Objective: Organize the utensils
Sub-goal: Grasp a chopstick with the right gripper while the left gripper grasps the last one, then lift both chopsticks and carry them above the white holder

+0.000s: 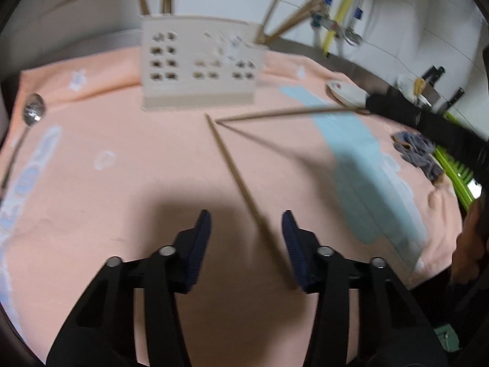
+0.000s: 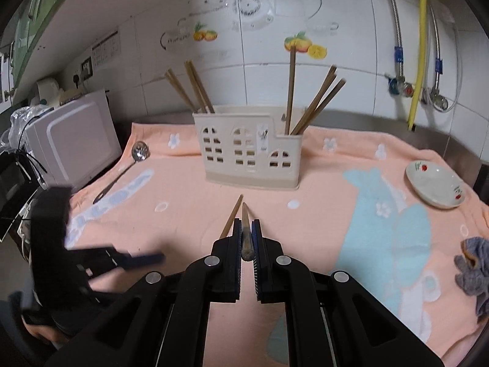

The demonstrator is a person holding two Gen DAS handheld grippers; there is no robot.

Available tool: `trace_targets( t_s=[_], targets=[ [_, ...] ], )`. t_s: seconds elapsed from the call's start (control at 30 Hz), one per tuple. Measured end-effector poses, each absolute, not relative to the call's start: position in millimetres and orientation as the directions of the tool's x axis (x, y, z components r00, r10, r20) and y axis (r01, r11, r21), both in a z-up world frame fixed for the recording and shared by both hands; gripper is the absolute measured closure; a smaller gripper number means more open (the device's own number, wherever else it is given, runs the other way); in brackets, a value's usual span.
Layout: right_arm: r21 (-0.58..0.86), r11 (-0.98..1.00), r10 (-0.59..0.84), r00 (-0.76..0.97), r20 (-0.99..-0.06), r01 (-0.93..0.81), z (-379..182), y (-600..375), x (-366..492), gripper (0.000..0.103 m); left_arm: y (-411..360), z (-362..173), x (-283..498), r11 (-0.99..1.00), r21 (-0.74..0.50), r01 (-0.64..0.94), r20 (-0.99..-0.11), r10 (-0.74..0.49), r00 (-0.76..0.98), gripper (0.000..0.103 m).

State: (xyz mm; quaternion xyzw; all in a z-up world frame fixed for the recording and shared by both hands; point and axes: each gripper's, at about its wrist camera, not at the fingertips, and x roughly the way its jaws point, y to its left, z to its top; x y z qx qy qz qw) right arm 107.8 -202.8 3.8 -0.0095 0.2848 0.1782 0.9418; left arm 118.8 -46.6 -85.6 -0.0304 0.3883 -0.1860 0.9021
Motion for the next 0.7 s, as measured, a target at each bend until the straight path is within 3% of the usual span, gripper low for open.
trace_targets(
  t_s=[0.27, 0.7],
  targets=[
    [0.101, 0.931, 0.349, 0.781, -0.518, -0.35, 9.2, -214.6, 106.2, 0.097, -69.6, -100.0, 125.7, 0.927, -0.201, 0.317, -0.727, -0.359, 0.586, 0.081],
    [0.107, 0.925, 0.369, 0.791, -0.488, -0.365, 24.6, -220.5, 106.0, 0.096, -72.8, -102.0, 132.9, 0.955, -0.119, 0.272, -0.756, -0.265, 0.599, 0.094]
  ],
)
